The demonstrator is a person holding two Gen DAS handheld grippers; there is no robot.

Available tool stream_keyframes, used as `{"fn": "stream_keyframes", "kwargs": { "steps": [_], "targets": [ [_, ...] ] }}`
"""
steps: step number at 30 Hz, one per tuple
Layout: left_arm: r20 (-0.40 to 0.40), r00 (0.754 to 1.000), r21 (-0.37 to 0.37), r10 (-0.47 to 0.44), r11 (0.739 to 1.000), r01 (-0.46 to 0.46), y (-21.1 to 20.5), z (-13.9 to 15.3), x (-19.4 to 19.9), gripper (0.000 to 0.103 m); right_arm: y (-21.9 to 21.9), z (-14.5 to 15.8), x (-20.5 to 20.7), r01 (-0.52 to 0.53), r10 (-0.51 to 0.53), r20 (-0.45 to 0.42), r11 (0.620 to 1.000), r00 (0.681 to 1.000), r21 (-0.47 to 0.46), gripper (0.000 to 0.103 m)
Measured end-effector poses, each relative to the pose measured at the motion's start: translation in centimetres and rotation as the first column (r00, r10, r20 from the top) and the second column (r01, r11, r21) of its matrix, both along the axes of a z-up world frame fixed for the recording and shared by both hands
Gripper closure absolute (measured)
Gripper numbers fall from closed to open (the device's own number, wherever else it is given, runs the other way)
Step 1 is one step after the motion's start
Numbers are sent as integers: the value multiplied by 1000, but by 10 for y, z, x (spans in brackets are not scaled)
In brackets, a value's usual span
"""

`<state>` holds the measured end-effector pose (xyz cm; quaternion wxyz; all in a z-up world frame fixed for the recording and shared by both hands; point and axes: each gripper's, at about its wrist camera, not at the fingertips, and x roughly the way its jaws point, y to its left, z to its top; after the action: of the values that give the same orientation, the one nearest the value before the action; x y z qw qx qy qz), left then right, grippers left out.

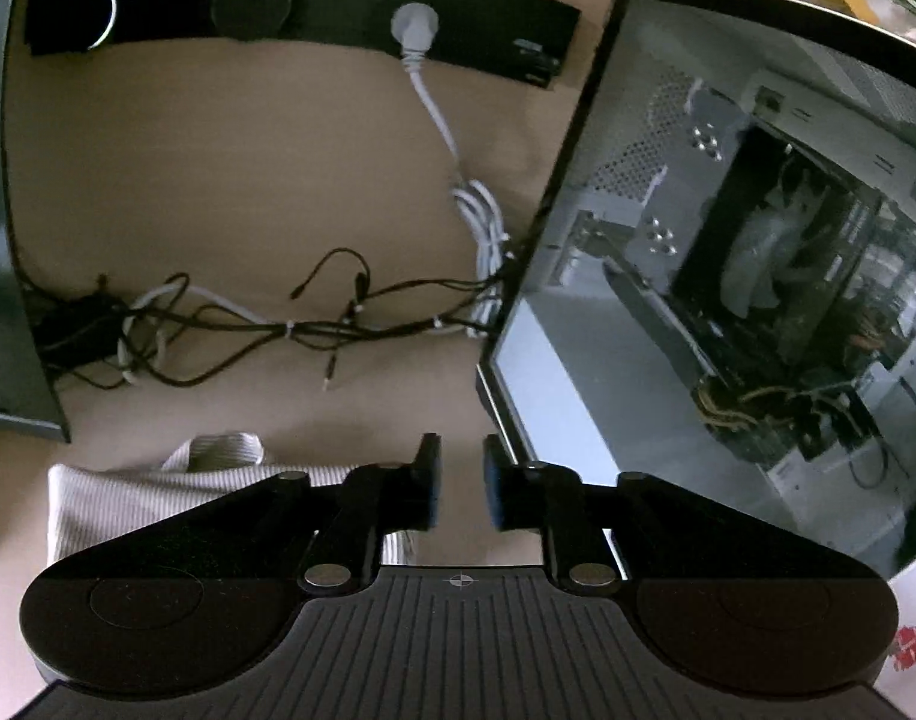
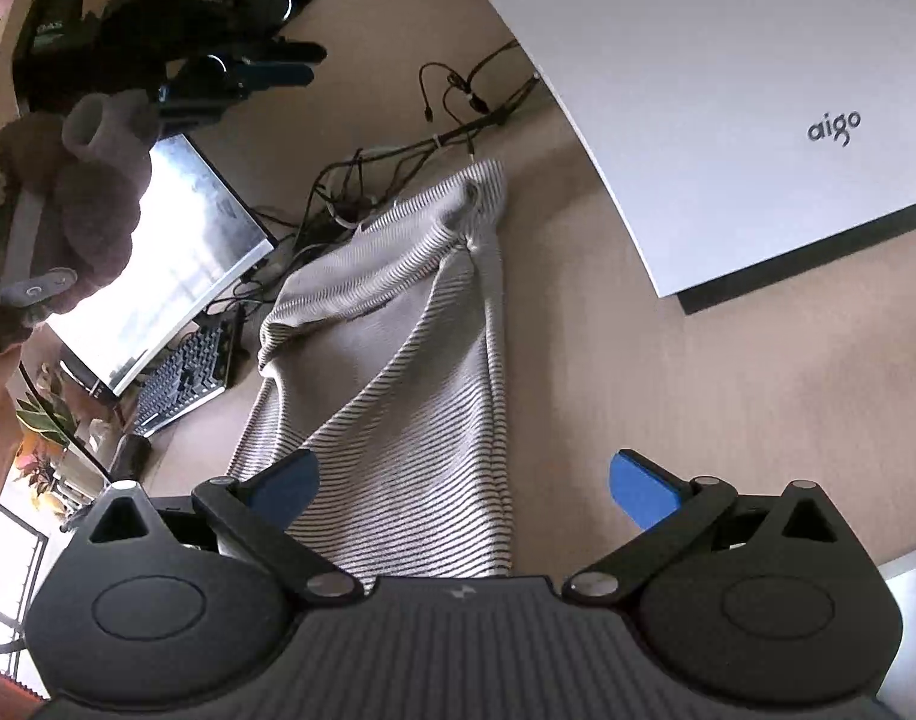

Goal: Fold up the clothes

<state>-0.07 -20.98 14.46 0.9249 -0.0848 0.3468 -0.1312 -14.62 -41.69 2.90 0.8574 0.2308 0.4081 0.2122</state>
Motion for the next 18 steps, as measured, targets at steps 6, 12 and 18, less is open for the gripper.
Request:
{"fn": "stream_keyframes", "kwargs": {
  "steps": [6, 12, 18],
  "targets": [
    [-64, 997, 64, 35, 997, -31, 53, -31, -19, 24, 21, -5, 2, -11, 11, -23, 1000, 1000, -24, 0],
    [-174, 985, 165, 21, 986, 8, 114, -88, -60, 4, 73, -8, 8, -36, 33, -49, 997, 998, -61, 0],
    [-242, 968, 125, 66, 992, -36, 156, -146, -95, 3, 132, -8, 17, -88, 83, -58, 992, 995, -88, 0]
  ]
}}
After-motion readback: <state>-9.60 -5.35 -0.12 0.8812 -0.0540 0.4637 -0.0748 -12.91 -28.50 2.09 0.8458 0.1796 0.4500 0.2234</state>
